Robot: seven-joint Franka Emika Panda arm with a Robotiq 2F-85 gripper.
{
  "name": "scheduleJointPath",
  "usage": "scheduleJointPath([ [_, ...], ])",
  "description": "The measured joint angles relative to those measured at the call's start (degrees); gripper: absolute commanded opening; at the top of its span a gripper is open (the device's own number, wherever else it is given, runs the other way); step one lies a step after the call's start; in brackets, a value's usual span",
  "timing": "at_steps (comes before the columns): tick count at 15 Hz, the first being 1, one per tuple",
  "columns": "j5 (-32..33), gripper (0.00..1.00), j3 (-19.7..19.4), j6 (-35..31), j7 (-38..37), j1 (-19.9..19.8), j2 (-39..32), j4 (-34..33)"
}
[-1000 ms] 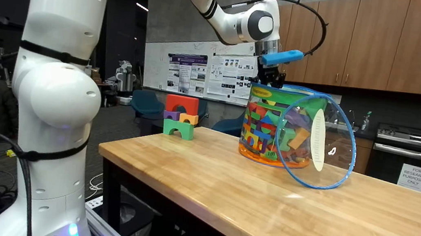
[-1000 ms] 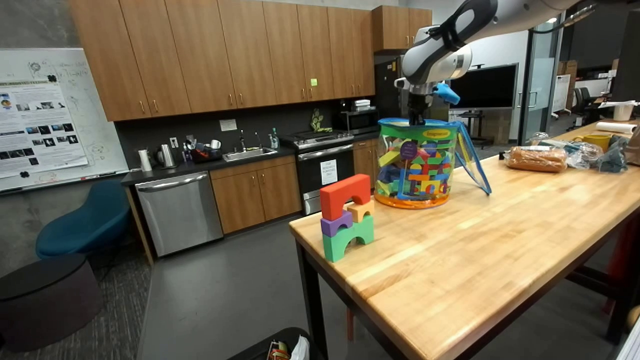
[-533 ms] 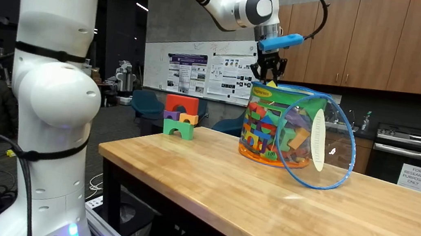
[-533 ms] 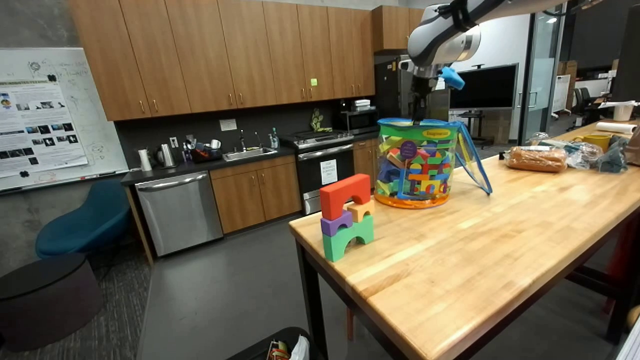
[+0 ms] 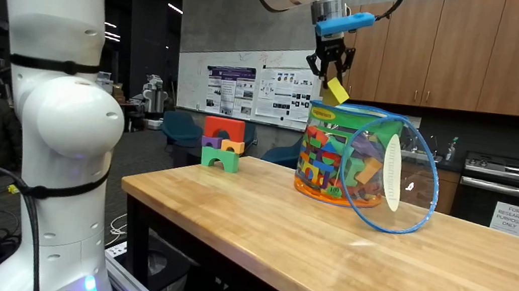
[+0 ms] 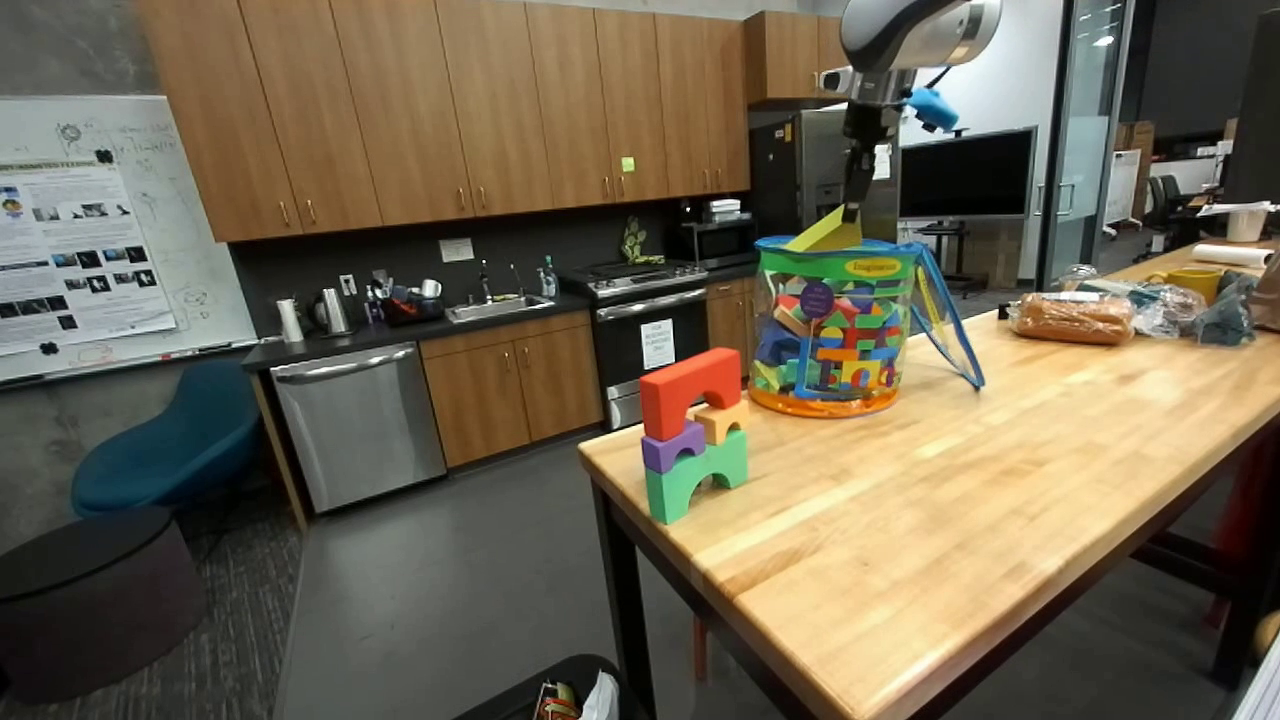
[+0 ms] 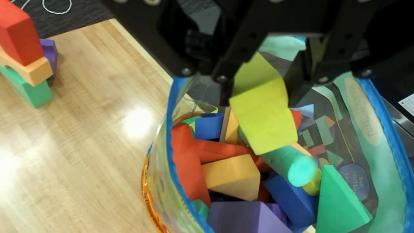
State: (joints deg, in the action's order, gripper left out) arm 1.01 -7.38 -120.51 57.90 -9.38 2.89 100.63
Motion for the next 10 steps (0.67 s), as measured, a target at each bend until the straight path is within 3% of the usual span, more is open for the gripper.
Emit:
scheduleJointPath([
  [10, 0.0, 0.18, -2.5, 2.8, 2.0, 0.1, 9.9, 5.2],
])
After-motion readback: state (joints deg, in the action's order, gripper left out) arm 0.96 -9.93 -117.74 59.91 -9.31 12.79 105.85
